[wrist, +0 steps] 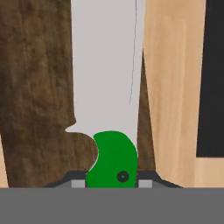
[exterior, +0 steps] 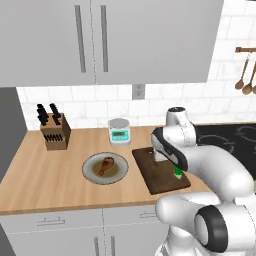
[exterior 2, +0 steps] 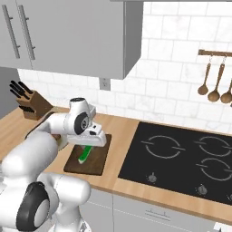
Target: Pick up the knife from the drawer and place it on the cutting board. Then place the meat from the plate to the cutting board.
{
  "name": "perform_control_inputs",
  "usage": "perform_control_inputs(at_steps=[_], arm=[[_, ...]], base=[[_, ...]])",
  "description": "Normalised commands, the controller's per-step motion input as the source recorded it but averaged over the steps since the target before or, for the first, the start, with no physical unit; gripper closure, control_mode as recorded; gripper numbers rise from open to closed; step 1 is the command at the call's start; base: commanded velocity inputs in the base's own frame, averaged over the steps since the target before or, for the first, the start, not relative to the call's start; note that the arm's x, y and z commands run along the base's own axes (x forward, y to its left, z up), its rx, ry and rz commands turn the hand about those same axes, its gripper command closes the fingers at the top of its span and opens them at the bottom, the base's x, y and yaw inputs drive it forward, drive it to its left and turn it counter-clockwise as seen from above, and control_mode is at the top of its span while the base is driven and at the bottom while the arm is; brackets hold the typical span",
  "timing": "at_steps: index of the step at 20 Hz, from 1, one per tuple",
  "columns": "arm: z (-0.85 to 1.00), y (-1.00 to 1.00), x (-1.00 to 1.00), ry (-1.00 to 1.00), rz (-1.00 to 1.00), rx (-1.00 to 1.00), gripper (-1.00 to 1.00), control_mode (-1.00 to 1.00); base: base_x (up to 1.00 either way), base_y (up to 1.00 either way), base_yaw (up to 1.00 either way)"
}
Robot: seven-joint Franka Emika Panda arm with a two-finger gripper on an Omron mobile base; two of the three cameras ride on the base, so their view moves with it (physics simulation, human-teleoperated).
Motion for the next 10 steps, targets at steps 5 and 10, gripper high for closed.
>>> perform_control_inputs(at_steps=[5, 10], arm=[[-0.29, 0.0, 0.58, 0.11, 0.1, 0.0, 1.0, -1.0], [-0.34, 0.0, 0.37, 0.04, 0.02, 0.0, 1.0, -1.0]], base=[[0.0, 0.0, 0.0], [0.0, 0.0, 0.0]])
